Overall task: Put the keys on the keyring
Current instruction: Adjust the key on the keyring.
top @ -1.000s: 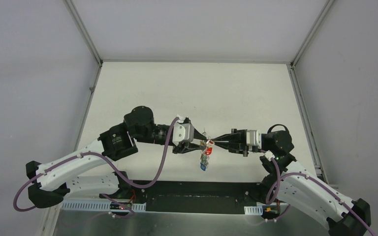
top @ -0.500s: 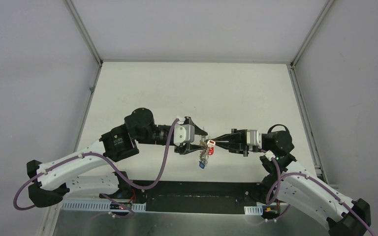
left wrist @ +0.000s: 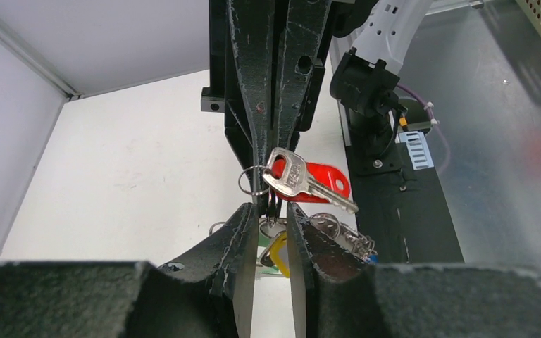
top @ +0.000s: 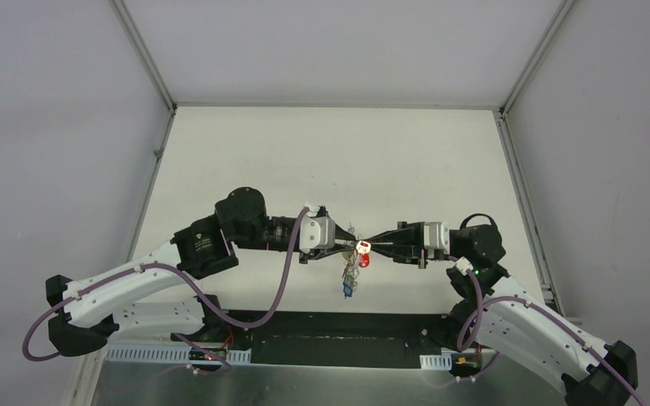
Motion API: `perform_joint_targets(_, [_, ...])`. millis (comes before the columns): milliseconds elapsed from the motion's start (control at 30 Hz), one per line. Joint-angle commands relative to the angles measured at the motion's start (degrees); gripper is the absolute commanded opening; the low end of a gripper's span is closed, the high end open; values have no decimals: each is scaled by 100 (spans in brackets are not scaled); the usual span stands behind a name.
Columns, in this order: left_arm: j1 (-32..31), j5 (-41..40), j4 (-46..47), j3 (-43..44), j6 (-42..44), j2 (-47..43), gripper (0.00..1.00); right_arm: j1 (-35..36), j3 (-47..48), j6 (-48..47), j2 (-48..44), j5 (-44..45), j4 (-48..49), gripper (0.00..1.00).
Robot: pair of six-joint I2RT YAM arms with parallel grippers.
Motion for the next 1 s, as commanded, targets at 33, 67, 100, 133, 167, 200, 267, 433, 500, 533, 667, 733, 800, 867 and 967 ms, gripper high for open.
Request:
perform_joint_targets(33, [-110, -2, 55, 160, 158, 112, 26, 7, 325, 72, -7, -48, 465, 0])
perform_joint_targets(67, [-118, -14, 58, 173, 166, 126, 26, 9, 326, 68, -5, -49, 467, 0])
perform_joint_targets(100, [-127, -16, 59, 185, 176, 139, 26, 4, 329, 74, -3, -52, 472, 0])
perform_joint_targets(133, [-138, -16, 56, 205, 185, 158, 25, 8, 329, 74, 8, -57, 473, 0])
perform_joint_targets(167, [-147, -23, 57, 217, 190, 177, 25, 6, 329, 79, 17, -61, 474, 0])
perform_joint_targets(200, [-156, -29, 57, 232, 187, 187, 22, 7, 329, 84, 28, -74, 481, 0])
perform_joint_targets(267, [-189, -48, 57, 257, 195, 213, 14, 5, 329, 85, 47, -99, 482, 0])
perform_joint_targets(433, [-194, -158, -21, 277, 202, 198, 0, 14, 329, 101, 57, -106, 482, 0])
perform_joint_targets(500, [-194, -295, -90, 271, 151, 156, 0, 15, 329, 106, 51, -106, 476, 0])
perform_joint_targets(533, [-199, -363, -131, 277, 128, 135, 0, 14, 334, 109, 36, -106, 451, 0])
perform_joint_targets(667, [-194, -712, -286, 334, -13, 55, 0, 12, 415, 132, -36, 17, 75, 16])
perform_joint_targets(733, [-194, -885, -389, 385, -62, 36, 0, 8, 494, 188, -112, 258, -267, 33])
perform_joint_targets(800, [-198, -956, -466, 437, -71, 3, 0, 9, 546, 104, -198, 440, -693, 48])
perform_joint_targets(867, [-198, -1057, -605, 530, -66, -15, 0, 6, 585, -43, -316, 770, -1157, 61])
perform_joint_targets(967, [-194, -1290, -968, 715, -40, -31, 0, 8, 686, -473, -600, 1187, -2081, 75])
